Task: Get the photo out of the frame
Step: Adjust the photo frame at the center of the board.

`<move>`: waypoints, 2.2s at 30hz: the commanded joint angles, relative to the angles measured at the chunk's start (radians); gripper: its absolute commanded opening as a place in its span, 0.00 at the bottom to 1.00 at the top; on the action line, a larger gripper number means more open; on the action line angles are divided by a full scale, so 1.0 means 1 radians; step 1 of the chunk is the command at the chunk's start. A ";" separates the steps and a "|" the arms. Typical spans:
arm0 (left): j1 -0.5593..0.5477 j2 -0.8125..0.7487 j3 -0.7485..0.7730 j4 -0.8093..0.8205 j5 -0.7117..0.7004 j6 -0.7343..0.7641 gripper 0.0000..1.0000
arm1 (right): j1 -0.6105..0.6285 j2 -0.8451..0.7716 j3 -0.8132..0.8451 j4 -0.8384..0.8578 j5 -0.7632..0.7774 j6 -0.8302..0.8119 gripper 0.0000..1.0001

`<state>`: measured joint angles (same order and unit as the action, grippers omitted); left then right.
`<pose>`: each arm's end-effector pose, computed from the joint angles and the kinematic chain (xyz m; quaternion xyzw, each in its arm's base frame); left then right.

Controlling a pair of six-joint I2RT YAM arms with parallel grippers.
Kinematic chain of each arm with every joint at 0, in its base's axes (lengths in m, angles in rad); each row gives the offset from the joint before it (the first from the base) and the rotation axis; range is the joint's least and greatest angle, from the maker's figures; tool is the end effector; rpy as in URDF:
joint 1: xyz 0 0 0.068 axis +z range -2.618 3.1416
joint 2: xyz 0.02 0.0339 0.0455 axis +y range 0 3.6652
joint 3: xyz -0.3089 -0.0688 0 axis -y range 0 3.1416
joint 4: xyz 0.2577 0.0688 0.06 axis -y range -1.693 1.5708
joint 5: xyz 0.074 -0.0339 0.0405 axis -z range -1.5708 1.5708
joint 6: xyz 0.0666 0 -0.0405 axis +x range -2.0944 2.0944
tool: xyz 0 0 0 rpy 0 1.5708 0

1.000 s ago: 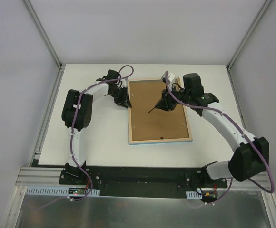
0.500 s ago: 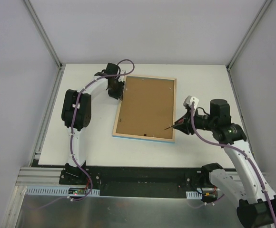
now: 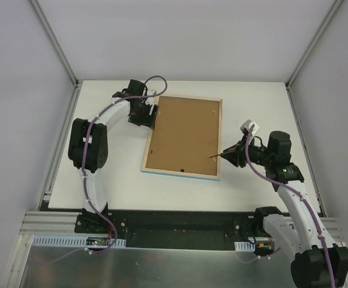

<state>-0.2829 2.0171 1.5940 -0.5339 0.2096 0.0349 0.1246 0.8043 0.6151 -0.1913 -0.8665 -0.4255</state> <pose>0.4696 -0.1509 0.2273 0.1812 0.9311 -0.1361 0.2858 0.1712 0.0726 0.3030 -0.4306 0.6594 0.2674 0.5552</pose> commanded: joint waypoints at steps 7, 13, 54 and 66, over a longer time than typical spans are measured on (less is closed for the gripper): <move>-0.032 -0.026 -0.063 -0.023 0.028 0.045 0.64 | -0.020 -0.019 -0.011 0.138 0.057 0.028 0.01; -0.032 0.006 -0.043 -0.023 0.030 0.040 0.59 | -0.022 -0.020 -0.017 0.141 0.044 0.024 0.01; -0.200 0.304 0.398 -0.063 -0.021 0.154 0.13 | -0.023 -0.005 -0.028 0.145 0.020 0.004 0.01; -0.205 0.174 0.339 -0.064 -0.009 0.111 0.65 | -0.023 -0.014 -0.032 0.150 0.014 0.004 0.01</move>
<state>-0.4789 2.3215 1.9678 -0.5812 0.1967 0.1642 0.1081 0.8024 0.5804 -0.0986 -0.8177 -0.4080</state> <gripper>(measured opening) 0.637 0.280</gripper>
